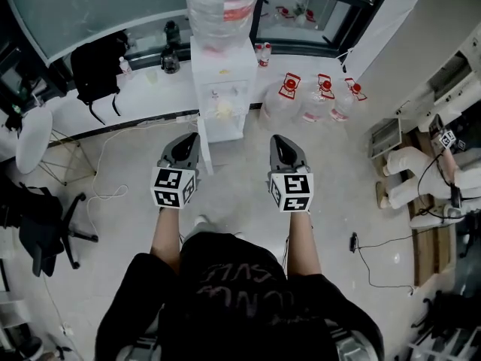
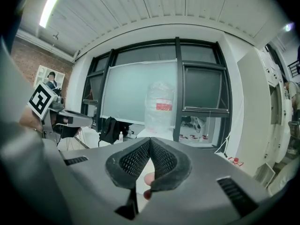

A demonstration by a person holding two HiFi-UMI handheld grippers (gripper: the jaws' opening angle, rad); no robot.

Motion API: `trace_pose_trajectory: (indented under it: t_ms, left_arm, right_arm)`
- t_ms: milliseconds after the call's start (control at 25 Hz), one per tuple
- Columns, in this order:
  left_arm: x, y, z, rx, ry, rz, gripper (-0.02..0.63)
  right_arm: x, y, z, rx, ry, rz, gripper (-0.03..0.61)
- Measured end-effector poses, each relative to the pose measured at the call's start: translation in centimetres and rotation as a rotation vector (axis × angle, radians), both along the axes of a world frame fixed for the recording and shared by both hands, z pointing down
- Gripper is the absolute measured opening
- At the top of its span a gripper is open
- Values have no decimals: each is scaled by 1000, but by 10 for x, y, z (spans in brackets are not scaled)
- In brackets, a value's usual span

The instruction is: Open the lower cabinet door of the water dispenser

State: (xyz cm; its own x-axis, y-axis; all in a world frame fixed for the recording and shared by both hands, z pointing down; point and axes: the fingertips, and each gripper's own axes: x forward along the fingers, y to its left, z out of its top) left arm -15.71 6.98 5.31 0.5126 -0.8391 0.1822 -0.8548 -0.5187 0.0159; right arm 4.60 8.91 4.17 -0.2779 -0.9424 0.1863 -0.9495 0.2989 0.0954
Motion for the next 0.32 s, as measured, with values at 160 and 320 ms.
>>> trace_pose_trajectory:
  t_ms: [160,320]
  left_arm:
    - [4,3,1,-2,3,6,12]
    - [6,4,3,-5,10,8,12]
  right_arm:
    - [7,4,-1,6,2,12,14]
    - [11,6,1,7,5,18,14]
